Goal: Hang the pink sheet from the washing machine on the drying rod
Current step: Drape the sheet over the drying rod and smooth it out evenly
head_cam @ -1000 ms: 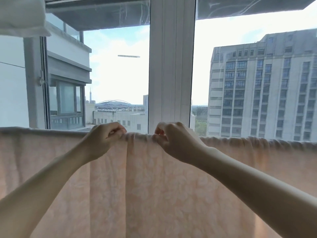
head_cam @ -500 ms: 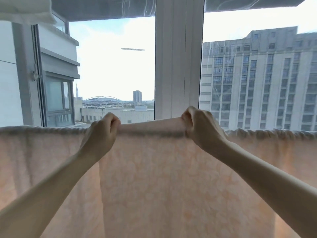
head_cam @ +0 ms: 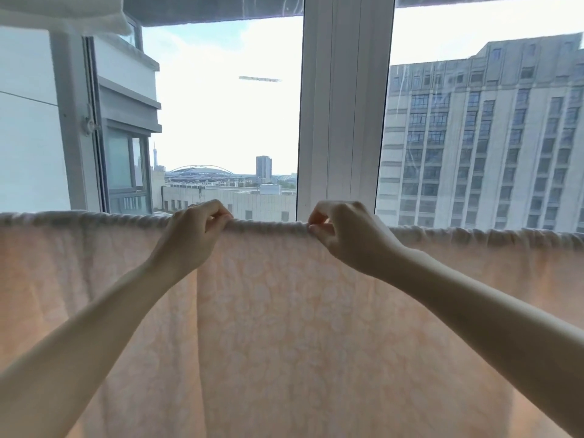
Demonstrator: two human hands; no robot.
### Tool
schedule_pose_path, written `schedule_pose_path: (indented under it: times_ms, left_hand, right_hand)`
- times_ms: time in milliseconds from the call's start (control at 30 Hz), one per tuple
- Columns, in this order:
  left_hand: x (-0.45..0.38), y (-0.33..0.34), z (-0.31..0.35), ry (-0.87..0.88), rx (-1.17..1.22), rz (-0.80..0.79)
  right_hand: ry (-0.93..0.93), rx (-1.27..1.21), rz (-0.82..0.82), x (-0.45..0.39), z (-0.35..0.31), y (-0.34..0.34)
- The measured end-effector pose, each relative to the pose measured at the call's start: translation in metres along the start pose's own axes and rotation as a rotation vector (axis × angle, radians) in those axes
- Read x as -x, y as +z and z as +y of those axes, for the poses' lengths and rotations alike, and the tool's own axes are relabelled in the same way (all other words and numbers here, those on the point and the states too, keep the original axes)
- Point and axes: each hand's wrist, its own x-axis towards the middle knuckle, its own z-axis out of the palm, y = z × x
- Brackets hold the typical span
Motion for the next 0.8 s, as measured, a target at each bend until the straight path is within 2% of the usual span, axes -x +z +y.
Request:
schedule_pose_path:
  times_ms: [133, 233, 367, 400, 533, 633, 800]
  left_hand:
    - [-0.006, 0.001, 0.011, -0.001, -0.069, 0.013]
    - [-0.009, 0.006, 0.026, 0.016, -0.029, 0.053]
    - [-0.014, 0.011, 0.049, 0.016, 0.125, 0.193]
    - [-0.015, 0.012, 0.051, 0.026, 0.138, 0.182]
    - [-0.013, 0.019, 0.055, 0.048, 0.071, -0.033]
    - [-0.011, 0.018, 0.055, 0.031, 0.083, -0.121]
    - [-0.005, 0.012, 0.048, 0.014, 0.055, -0.207]
  right_hand:
    - [-0.034, 0.08, 0.068, -0.001, -0.004, 0.002]
    - [0.004, 0.103, 0.112, -0.003, -0.004, -0.005]
    - [0.102, 0.06, 0.318, -0.001, 0.012, -0.026]
    - [0.103, 0.077, 0.315, 0.003, 0.018, -0.029]
    - [0.108, 0.112, 0.155, 0.019, 0.039, -0.035]
    - [0.13, 0.07, 0.161, 0.025, 0.044, -0.046]
    - [0.14, 0.097, -0.036, 0.04, 0.042, -0.047]
